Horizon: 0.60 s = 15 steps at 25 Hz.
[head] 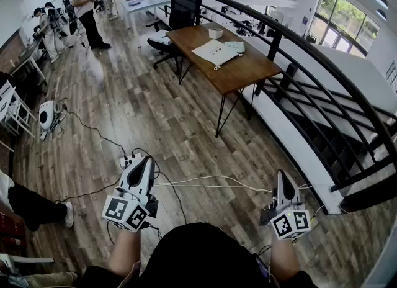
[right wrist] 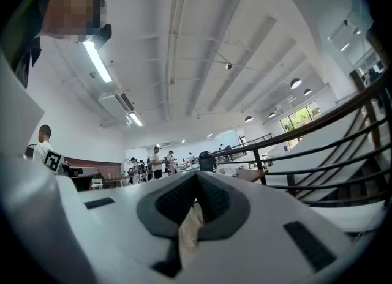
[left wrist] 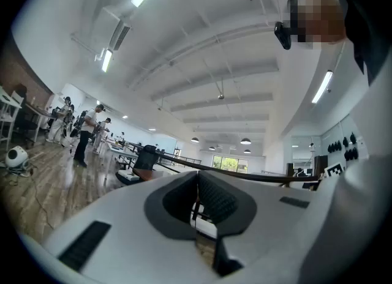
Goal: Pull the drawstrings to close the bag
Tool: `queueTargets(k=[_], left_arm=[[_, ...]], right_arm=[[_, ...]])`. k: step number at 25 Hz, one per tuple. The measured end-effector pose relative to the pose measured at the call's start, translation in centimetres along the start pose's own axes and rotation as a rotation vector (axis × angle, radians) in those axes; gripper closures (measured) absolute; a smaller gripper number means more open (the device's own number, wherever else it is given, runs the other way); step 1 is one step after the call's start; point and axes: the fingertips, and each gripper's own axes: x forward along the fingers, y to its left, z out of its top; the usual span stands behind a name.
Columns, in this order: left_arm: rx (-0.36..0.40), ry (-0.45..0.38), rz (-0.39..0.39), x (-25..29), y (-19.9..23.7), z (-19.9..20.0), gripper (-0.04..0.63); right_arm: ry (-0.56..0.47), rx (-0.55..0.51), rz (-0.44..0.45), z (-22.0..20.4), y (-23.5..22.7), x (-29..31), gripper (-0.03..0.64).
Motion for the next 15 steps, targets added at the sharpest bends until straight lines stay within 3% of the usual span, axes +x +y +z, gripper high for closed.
queueTargets(k=[8,15], left_arm=[[0.004,0.023,-0.019,-0.4,-0.9,-0.4,0.578],[-0.004,0.028,-0.040,-1.3,-1.1,-0.7,0.578]], right_arm=[[0.001,0.034,-0.029,0.2,-0.7,-1.0,0.626],[0.027,0.049,0.006,-0.9,1.3,-1.1,0.624]])
